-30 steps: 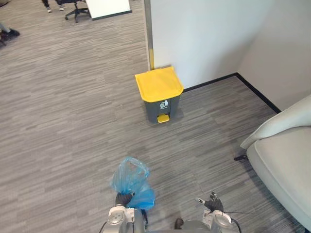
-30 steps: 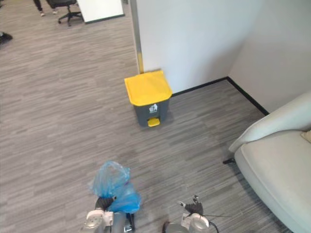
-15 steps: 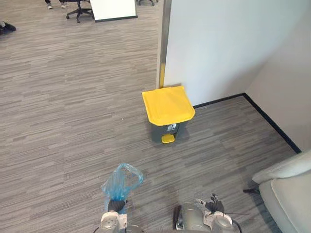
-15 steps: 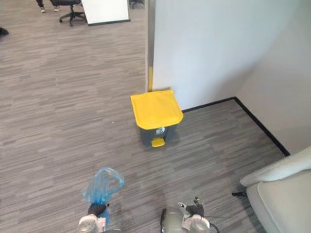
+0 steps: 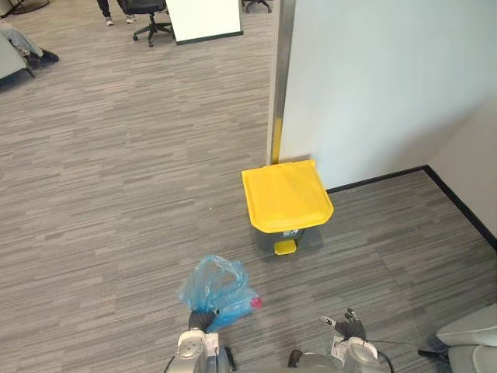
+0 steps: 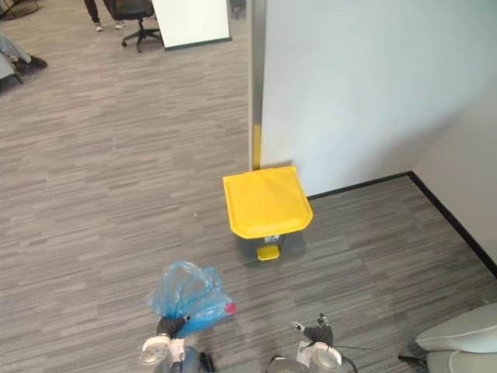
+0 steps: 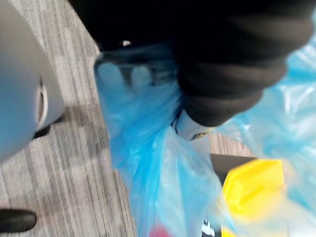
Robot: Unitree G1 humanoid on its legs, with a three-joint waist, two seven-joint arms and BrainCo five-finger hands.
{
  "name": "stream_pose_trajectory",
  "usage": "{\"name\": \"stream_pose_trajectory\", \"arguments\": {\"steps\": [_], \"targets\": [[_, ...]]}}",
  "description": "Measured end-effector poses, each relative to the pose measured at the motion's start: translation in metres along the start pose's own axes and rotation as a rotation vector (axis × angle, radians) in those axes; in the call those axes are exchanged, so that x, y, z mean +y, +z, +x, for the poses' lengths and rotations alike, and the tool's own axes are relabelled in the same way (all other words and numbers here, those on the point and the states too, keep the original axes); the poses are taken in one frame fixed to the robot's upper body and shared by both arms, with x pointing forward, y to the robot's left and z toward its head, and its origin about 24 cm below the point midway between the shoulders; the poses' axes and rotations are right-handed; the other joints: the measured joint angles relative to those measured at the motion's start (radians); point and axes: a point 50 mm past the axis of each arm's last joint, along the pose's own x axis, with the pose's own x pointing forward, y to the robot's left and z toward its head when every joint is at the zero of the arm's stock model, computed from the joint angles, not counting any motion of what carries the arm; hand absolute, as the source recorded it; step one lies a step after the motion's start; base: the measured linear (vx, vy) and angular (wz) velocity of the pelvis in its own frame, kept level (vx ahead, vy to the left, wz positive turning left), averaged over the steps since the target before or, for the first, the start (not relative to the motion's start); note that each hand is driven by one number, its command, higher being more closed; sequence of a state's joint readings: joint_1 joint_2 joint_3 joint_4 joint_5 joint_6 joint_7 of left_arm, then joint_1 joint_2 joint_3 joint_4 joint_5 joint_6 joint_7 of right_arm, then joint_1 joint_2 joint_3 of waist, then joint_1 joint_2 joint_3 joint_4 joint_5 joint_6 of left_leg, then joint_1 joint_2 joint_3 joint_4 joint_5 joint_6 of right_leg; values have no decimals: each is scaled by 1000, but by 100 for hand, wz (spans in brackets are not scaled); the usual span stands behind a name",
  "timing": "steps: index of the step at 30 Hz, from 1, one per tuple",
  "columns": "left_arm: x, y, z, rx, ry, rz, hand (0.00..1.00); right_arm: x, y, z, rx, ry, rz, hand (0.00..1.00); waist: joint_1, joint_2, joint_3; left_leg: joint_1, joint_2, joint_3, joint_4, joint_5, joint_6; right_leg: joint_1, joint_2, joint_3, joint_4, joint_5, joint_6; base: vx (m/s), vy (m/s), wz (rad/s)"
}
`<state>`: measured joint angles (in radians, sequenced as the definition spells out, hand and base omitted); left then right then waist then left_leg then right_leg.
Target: Gather rubbish on tea table into small bin, then transfer packed bag to large trash can.
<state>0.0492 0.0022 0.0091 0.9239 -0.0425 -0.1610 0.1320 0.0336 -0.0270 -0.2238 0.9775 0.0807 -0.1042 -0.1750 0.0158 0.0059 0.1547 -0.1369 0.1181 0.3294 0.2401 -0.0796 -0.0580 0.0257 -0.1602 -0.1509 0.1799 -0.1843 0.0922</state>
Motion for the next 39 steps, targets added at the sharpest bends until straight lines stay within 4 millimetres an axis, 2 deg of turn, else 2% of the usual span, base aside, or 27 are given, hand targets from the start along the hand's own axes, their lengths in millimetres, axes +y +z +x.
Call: {"name": "stream_pose_trajectory", "arguments": {"steps": [3,5,6,7,9,10,11,13,14,15,17,18,19,20,21,22,23,24,25,27,29,31,32,35,37,38,39], "targets": [[14,0,1,-2,23,36,100,5,-7,-2,28,9,7,0,3,-27,-11,5,-40,19,-9,-24,28,15,-37,7,-44,8,26,158,163,-6],[18,-1,1,1,31,45,100,4,-8,-2,33,2,11,0,5,-29,-2,34,-70,21,-1,-88,39,24,-69,16,21,-10,48,132,149,-14],[14,-4,0,17,23,38,100,2,-10,-2,36,-1,7,0,6,-12,6,63,-70,23,-4,-107,42,-18,-75,49,158,-11,47,140,211,-18],[13,-5,0,17,15,49,100,-3,-8,-2,27,-9,3,0,-1,-15,9,87,-70,25,-4,-118,44,-73,-80,75,294,-4,52,151,199,-13],[17,-7,-1,24,12,82,100,-3,-6,-1,20,-8,2,0,-16,-19,21,161,-76,23,18,-167,54,-241,-108,111,679,100,57,196,134,-1],[20,-8,-1,28,22,85,100,-2,-4,-1,15,-7,3,0,-18,-26,28,184,-69,23,32,-189,54,-287,-106,100,752,75,47,243,46,-4],[26,-9,-1,41,34,97,100,-1,-1,0,4,-4,4,0,-16,-34,33,211,-55,24,50,-216,53,-329,-103,47,780,28,15,251,25,-9],[30,-12,-1,57,41,106,100,0,7,1,-28,-3,12,0,-16,-36,37,250,-34,23,63,-251,49,-392,-102,-84,700,-4,-12,313,-18,1],[30,-11,0,55,39,110,100,0,9,1,-37,-7,22,0,-18,-32,40,262,-20,22,81,-274,43,-415,-97,-155,570,3,-15,442,-56,24],[29,-5,2,39,34,117,100,-1,13,3,-44,-17,41,0,-19,-25,54,261,1,13,135,-303,30,-415,-83,-213,382,47,-10,395,-66,35],[28,6,7,7,31,123,100,-2,15,3,-51,-21,48,0,-13,-23,85,258,38,5,261,-377,4,-407,-57,-250,119,142,11,475,-155,39],[28,8,7,0,31,122,100,-1,18,2,-64,-16,53,0,-12,-27,96,256,58,-11,361,-442,-27,-401,-47,-248,25,159,8,435,-170,43],[27,7,7,3,29,121,100,-2,15,2,-59,-20,54,0,-15,-30,99,270,68,-23,400,-474,-39,-387,-45,-246,17,150,-13,483,-146,21],[19,9,8,-3,15,106,100,-7,27,5,-91,-29,46,0,-5,22,119,294,112,-51,438,-509,-44,-380,-8,-255,74,182,-57,306,-58,-1],[15,8,7,-2,2,101,100,-7,31,6,-102,-25,43,0,1,45,127,293,138,-69,453,-502,-37,-398,4,-239,143,152,-46,429,-114,14],[15,11,8,-10,7,94,100,-10,34,5,-120,-43,92,0,-9,33,134,294,132,-96,454,-482,-10,-437,3,-178,256,94,-38,303,-158,56],[17,12,9,-11,14,88,100,-11,34,4,-124,-54,121,0,-21,24,139,294,132,-124,464,-476,-8,-456,4,-148,329,43,-30,276,-184,82],[17,16,11,-21,17,87,100,-14,32,4,-118,-63,130,0,-23,15,145,293,139,-151,479,-473,-3,-470,1,-144,391,3,-44,223,-210,53],[15,19,12,-27,16,83,100,-14,32,4,-117,-64,129,0,-5,15,150,280,171,-165,514,-473,-3,-488,4,-159,443,-36,-58,151,-189,30],[11,28,15,-53,5,83,100,-13,35,4,-127,-62,162,0,-3,21,161,207,213,-188,566,-473,-3,-516,4,-209,466,-44,-72,83,-151,28],[-2,49,19,-119,-23,66,100,-14,44,4,-154,-64,181,0,-4,27,193,168,243,-205,582,-472,-5,-520,3,-245,468,-45,-77,11,-91,41],[-9,57,18,-153,-39,50,100,-13,45,4,-159,-60,185,0,-3,29,195,150,255,-205,586,-472,-5,-527,2,-258,468,-46,-78,-43,-60,22],[-17,68,18,-198,-56,34,100,-9,51,4,-175,-48,186,0,-2,28,194,103,264,-205,586,-472,-5,-558,2,-267,454,-37,-93,-101,-86,20],[-19,80,18,-247,-63,24,100,12,75,6,-241,25,134,0,3,30,195,13,287,-205,570,-479,-10,-615,1,-300,421,-28,-103,-135,-101,31],[-21,95,18,-297,-67,15,100,31,100,2,-329,99,60,0,11,40,200,-19,306,-217,525,-539,-18,-649,1,-333,427,-27,-106,-164,-149,34],[-20,106,19,-333,-67,18,100,46,121,-2,-401,149,24,0,31,38,211,-50,314,-238,517,-569,-66,-685,1,-342,443,-26,-108,-151,-155,13],[-21,121,20,-375,-68,20,100,61,143,-7,-467,195,8,0,54,32,225,-78,319,-252,531,-570,-66,-710,3,-340,450,-22,-115,-155,-171,8]]}}
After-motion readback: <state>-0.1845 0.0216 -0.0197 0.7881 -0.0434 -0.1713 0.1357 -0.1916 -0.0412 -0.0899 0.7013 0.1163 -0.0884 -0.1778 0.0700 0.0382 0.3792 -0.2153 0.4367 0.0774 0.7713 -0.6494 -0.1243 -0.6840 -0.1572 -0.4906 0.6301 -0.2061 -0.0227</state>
